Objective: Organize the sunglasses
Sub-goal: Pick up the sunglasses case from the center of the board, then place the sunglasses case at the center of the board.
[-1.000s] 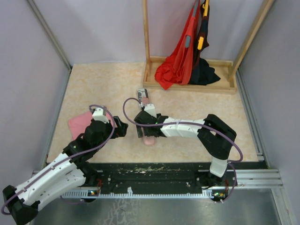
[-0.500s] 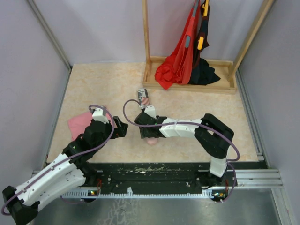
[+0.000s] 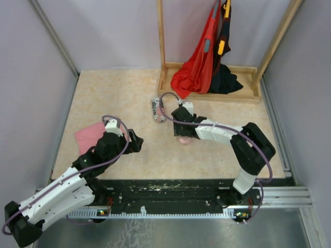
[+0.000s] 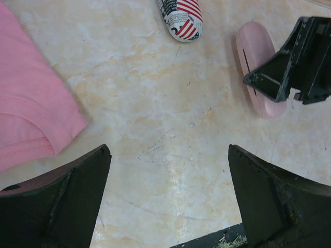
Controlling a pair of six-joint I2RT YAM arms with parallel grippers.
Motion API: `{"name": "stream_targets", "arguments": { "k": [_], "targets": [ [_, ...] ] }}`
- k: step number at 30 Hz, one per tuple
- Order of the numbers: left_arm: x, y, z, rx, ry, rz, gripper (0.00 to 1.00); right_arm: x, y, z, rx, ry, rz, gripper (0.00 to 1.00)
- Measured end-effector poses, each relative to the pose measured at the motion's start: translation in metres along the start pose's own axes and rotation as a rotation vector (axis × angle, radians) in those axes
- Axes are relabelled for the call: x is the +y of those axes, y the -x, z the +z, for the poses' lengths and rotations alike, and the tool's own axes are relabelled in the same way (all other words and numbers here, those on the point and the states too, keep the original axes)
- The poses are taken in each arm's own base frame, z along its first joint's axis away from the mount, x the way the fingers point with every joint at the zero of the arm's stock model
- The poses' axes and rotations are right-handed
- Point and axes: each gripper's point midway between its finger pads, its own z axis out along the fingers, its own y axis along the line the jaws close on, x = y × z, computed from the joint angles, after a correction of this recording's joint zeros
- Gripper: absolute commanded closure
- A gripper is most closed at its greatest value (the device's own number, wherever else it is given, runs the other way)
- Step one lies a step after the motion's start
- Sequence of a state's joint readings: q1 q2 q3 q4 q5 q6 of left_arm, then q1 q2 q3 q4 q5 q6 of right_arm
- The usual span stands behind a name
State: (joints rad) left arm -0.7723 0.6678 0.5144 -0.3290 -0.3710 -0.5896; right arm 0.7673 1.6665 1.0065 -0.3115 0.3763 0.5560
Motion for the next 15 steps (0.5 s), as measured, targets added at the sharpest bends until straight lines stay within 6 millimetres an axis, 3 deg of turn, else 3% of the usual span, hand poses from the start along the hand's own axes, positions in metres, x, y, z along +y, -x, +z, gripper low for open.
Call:
{"name": "stream_targets", "arguments": {
  "k": [3, 8, 15],
  "targets": [
    [0.0, -0.003, 0.001, 0.009, -0.001, -0.003, 0.01, -0.005, 0.011, 0.015, 0.004, -0.009, -0.017, 0.57],
    [0.0, -0.004, 0.001, 0.012, -0.003, -0.012, 0.01, 0.002, 0.03, 0.045, 0.002, -0.002, -0.049, 0.53],
    [0.001, -0.005, 0.0, 0.016, 0.0, -0.014, 0.01, 0.003, 0.058, 0.065, -0.037, 0.009, -0.054, 0.22]
  ]
}}
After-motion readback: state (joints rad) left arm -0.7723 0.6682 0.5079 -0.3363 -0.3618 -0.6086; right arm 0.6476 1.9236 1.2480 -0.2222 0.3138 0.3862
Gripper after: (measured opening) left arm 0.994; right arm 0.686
